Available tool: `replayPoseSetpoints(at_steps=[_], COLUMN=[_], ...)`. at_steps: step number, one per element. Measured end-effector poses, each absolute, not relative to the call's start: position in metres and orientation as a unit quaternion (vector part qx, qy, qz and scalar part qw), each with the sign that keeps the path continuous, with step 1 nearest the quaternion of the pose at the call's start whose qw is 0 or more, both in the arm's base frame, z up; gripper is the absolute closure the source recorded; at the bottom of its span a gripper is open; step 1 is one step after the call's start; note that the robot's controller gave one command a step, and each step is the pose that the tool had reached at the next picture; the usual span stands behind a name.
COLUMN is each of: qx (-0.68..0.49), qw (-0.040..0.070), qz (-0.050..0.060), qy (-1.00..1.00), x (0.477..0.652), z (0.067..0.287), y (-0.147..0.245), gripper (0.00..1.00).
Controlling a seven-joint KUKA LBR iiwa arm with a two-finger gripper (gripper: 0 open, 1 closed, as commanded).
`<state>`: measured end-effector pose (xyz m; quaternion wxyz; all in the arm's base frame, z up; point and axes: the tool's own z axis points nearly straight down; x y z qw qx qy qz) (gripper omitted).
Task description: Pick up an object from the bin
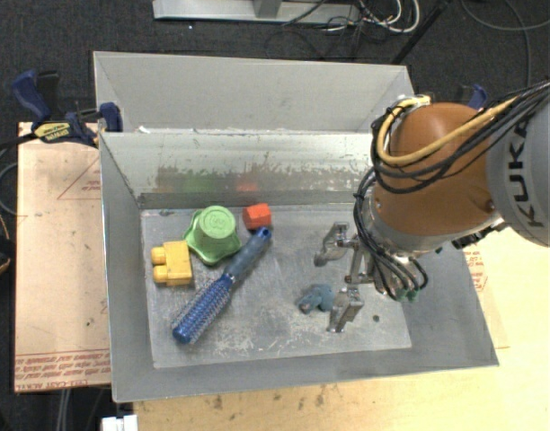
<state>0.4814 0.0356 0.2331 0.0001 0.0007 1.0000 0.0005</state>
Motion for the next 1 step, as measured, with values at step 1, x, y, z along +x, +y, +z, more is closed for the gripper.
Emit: replayPoseSetpoints(at_steps=[1], qx=[-0.062], qw=[0.002], qz=[0.001], qy=[0.998], x=[0.5039], z=[0.0785], y=[0.0539], gripper=[0.00])
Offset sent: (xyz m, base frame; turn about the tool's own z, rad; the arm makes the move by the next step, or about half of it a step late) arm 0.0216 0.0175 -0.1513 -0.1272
